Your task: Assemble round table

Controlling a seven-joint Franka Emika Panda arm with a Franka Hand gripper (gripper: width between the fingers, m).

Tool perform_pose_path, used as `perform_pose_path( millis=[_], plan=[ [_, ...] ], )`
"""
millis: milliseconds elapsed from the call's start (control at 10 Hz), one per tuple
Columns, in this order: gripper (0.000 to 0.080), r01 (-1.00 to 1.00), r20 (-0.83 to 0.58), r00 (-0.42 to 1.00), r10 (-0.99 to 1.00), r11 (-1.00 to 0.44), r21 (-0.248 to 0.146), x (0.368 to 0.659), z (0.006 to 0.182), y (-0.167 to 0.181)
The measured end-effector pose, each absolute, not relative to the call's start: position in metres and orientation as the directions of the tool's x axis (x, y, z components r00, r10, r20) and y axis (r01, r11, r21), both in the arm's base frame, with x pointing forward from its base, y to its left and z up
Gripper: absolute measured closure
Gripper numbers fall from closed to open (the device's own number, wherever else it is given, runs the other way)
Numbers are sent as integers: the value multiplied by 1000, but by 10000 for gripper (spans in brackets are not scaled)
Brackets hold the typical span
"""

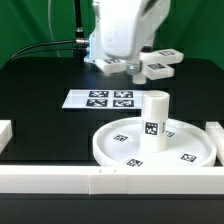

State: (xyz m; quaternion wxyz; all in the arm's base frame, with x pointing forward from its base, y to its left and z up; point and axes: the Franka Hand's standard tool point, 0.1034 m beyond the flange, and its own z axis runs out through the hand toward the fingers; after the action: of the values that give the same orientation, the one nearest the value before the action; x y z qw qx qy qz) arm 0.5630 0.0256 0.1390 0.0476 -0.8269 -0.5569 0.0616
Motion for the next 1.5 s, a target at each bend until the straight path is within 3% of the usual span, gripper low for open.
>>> perform_pose_path(
  millis=[500,600,800,1500],
  plan=[
    [354,913,-52,374,926,-377,-156,563,134,25],
    [354,917,-33,378,925,-379,-123,561,126,27],
    [354,923,-26,369,929,-370,-103,561,123,27],
    [353,920,-25,376,926,-377,-111,560,117,35]
  ],
)
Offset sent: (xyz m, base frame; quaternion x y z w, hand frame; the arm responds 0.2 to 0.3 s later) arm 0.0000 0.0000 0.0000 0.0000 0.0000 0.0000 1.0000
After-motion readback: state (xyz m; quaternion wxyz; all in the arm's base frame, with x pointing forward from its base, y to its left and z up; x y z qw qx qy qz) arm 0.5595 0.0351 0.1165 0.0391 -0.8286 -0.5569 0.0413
